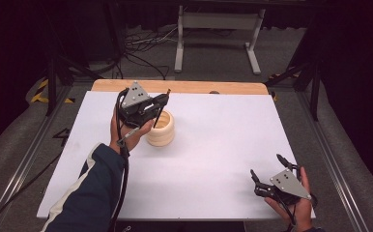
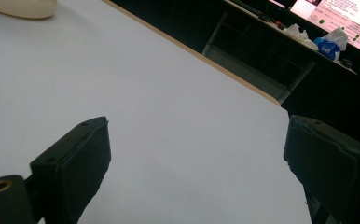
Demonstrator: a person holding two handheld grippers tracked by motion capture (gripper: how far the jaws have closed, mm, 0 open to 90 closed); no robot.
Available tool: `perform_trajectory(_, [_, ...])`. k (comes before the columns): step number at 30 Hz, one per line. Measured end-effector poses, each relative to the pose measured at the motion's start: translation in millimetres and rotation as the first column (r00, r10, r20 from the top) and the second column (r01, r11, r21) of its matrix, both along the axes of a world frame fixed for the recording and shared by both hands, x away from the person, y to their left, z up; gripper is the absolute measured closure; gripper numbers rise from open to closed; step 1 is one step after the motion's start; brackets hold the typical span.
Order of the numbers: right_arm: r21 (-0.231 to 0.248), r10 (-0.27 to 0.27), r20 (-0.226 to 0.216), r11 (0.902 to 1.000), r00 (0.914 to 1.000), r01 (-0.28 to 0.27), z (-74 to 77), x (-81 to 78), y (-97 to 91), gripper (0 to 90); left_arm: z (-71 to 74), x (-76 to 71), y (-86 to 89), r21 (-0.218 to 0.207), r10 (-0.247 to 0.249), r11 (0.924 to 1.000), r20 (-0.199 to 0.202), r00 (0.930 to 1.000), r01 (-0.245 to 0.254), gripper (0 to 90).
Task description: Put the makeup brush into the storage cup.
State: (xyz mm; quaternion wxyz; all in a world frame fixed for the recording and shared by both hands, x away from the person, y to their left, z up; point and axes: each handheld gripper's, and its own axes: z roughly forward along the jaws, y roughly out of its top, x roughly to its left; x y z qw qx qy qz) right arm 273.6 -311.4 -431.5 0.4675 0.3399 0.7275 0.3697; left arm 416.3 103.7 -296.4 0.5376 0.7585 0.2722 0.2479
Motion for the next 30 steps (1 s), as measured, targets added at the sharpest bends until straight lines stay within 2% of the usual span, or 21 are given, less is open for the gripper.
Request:
perform_trajectory(4, [-0.004,0.003,-0.001,1.0,1.0,-0.003,-0.5,0.0,0.8,7.8,-2.3,4.7,1.7,-0.027,0.013,0.9996,0.039,0.9992,-0.012,83.4])
perform_trajectory(10, [-0.003,0.005,-0.004,1.0,1.0,-0.005,-0.9,0.3,0.8,7.8,-8.9,11.7,2.9,-0.066,0.011,0.9978,0.055,0.9984,-0.007,83.3])
perform_trajectory(15, [-0.008,0.013,-0.007,0.9999,0.9999,-0.013,-1.1,0.4,2.6,7.8,-19.5,19.0,1.1,-0.049,0.023,0.9986,0.074,0.997,-0.019,83.3])
perform_trajectory(17, [-0.009,0.013,-0.008,0.9999,0.9999,-0.013,-1.3,0.3,2.5,7.8,-23.4,22.0,1.5,-0.064,0.007,0.9979,0.071,0.9975,-0.002,83.3])
perform_trajectory(21, [-0.009,0.01,-0.013,0.9999,0.9999,-0.01,-1.7,0.7,2.1,7.8,-29.3,26.3,1.7,-0.069,0.001,0.9976,0.072,0.9974,0.004,83.3])
perform_trajectory(24, [-0.008,0.012,-0.013,0.9999,0.9998,-0.013,-1.9,0.7,1.9,7.8,-36.4,29.7,1.3,-0.049,0.009,0.9988,0.089,0.996,-0.005,83.3])
perform_trajectory(30, [-0.007,0.014,-0.012,0.9999,0.9998,-0.014,-1.8,0.2,1.4,7.8,-51.7,40.3,2.1,-0.079,0.014,0.9968,0.076,0.997,-0.008,83.2])
